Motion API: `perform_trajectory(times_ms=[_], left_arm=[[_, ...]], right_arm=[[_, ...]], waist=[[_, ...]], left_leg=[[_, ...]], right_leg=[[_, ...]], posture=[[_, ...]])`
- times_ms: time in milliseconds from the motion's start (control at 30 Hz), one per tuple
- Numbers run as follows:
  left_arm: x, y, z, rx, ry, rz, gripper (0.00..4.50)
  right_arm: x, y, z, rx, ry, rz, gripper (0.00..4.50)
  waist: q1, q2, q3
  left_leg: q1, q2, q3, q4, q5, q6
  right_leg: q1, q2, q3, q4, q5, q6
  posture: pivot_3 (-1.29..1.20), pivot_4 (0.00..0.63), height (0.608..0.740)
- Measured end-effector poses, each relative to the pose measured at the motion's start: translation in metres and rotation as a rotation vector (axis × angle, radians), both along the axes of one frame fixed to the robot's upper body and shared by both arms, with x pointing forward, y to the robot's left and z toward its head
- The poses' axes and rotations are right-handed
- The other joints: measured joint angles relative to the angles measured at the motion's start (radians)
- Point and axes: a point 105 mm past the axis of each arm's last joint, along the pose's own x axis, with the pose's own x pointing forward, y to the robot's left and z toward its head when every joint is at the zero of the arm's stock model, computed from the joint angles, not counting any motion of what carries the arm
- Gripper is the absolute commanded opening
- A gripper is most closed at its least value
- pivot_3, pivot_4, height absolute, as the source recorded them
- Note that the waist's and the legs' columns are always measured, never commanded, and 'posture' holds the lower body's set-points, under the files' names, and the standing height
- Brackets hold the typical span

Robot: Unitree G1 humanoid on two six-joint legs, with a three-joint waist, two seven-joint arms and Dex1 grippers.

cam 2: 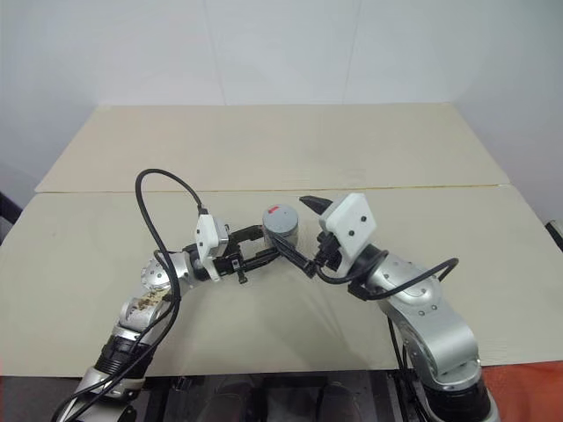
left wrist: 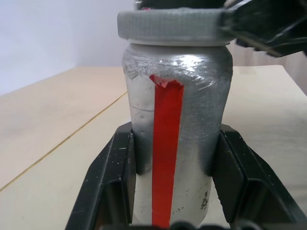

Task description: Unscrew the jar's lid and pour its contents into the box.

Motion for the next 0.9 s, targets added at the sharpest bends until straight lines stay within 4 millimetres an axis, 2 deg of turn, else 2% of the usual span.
perform_trajectory(times_ms=[133,300,400,533,633,767,900], left_arm=[[0.002,0.005,0.0,0.007,-0.002,0.013,1.87],[0.002,0.005,0.0,0.007,-0.003,0.012,1.87],[0.003,0.005,-0.001,0.007,0.002,0.015,1.87],[0.004,0.004,-0.003,0.009,0.007,0.015,1.87],[0.004,0.001,-0.002,0.008,0.001,0.012,1.87],[0.003,0.0,-0.001,0.003,-0.008,0.009,1.87],[0.003,-0.001,0.0,0.0,-0.016,0.007,1.87]], right_arm=[[-0.001,-0.013,0.003,0.004,-0.013,-0.026,4.39],[-0.002,-0.019,0.001,-0.017,-0.004,-0.03,4.39],[-0.005,-0.021,0.006,0.008,-0.011,-0.011,4.39],[-0.011,-0.01,0.017,0.049,-0.037,0.054,4.39],[-0.011,0.006,0.024,0.082,-0.058,0.093,4.39],[-0.003,0.025,0.018,0.097,-0.044,0.101,4.39],[0.007,0.033,0.012,0.117,-0.033,0.068,4.39]], waist=[[0.001,0.0,0.0],[0.001,0.0,0.0],[0.001,0.0,0.0],[-0.001,0.0,0.0],[-0.003,0.0,0.0],[-0.002,0.0,0.0],[0.0,0.0,0.0]], left_leg=[[0.0,0.0,0.0,0.0,0.0,0.0],[0.0,0.0,0.0,0.0,0.0,0.0],[0.0,0.0,0.0,0.0,0.0,0.0],[0.001,0.0,0.0,0.0,0.0,0.0],[0.001,0.0,0.0,0.0,0.0,0.0],[0.0,0.0,0.0,0.0,0.0,0.0],[0.0,0.0,0.0,0.0,0.0,0.0]], right_leg=[[0.0,0.0,0.0,0.0,0.0,0.0],[0.0,0.0,0.0,0.0,0.0,0.0],[0.0,0.0,0.0,0.0,0.0,0.0],[0.001,0.0,0.0,0.0,0.0,0.0],[0.0,0.0,0.001,0.0,0.0,0.0],[0.0,0.0,0.0,0.001,0.0,0.0],[0.0,0.0,0.0,0.001,0.0,0.0]], posture=[[0.0,0.15,0.74],[0.0,0.15,0.74],[0.0,0.15,0.74],[0.0,0.15,0.74],[0.0,0.15,0.74],[0.0,0.15,0.74],[0.0,0.15,0.74]])
